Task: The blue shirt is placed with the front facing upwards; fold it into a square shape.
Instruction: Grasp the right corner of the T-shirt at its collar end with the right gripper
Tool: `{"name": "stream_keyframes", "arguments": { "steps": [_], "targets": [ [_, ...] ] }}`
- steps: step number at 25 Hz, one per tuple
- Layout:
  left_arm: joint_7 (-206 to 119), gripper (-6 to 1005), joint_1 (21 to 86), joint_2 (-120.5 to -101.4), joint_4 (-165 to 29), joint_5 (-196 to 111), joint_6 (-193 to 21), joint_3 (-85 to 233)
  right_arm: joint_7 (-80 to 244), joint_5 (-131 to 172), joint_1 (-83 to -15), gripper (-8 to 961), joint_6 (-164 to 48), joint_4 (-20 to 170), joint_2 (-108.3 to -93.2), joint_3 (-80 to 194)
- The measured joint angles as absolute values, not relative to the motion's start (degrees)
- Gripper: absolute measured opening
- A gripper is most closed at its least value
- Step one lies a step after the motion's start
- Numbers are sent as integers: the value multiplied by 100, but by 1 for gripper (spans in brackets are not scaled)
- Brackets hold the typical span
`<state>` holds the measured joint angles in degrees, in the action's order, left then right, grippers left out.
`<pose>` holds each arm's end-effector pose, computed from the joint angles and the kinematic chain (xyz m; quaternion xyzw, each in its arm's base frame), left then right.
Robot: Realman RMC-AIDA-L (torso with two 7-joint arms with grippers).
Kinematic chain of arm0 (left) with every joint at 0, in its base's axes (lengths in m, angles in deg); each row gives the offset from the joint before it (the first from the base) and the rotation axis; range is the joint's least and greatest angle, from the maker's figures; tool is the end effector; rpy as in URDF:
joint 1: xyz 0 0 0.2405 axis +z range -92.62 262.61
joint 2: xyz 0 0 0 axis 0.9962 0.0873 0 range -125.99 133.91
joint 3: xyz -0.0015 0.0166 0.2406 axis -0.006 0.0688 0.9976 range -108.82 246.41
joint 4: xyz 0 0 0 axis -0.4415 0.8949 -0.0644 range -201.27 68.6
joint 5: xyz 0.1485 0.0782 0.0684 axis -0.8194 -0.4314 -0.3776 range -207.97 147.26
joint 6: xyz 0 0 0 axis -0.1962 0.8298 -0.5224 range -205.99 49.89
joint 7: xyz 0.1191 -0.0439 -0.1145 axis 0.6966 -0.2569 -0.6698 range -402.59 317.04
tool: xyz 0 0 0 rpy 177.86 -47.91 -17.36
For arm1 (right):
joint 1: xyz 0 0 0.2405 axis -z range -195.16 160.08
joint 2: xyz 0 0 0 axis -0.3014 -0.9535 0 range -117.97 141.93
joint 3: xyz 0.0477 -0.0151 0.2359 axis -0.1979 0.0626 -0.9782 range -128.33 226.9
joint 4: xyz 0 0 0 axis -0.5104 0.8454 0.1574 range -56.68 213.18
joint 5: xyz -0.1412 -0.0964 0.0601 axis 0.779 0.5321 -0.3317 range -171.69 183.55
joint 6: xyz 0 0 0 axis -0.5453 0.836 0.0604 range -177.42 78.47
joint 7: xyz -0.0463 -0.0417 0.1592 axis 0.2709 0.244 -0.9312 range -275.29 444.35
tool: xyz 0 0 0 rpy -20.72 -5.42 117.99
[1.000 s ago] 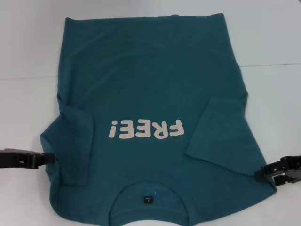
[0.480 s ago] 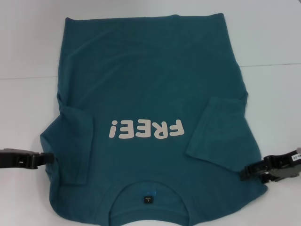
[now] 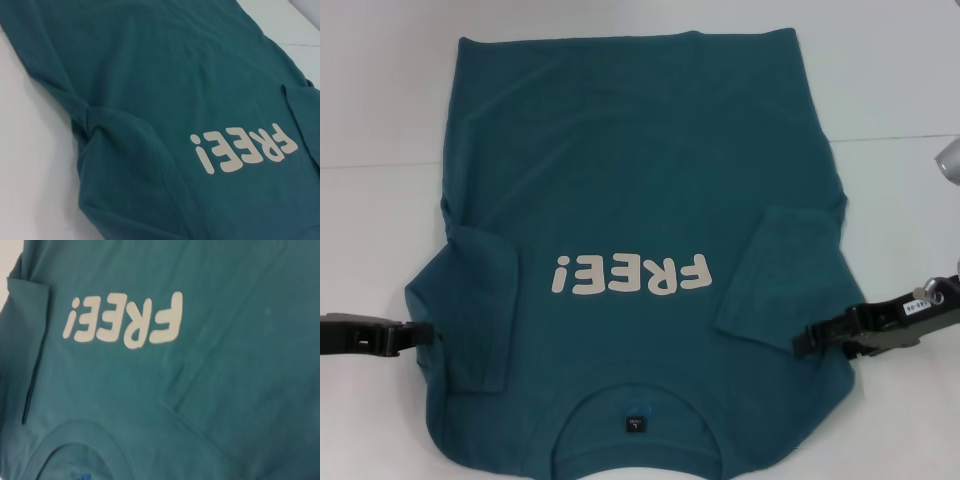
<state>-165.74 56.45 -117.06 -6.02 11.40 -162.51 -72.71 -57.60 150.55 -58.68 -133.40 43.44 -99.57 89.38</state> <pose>-0.2702 0.3251 0.0215 -0.8502 -0.4772 -0.0758 0.2092 0.2719 0.3375 0.0038 -0.7656 0.6345 0.0087 0.1059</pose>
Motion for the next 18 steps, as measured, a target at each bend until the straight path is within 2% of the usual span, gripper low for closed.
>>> {"name": "stream_keyframes", "arguments": {
  "steps": [18],
  "targets": [
    [-16548, 2, 5643, -11682, -627, 1140, -16226, -7289, -5694, 14783, -6346, 835, -12851, 4603, -10076, 8973]
  ]
}}
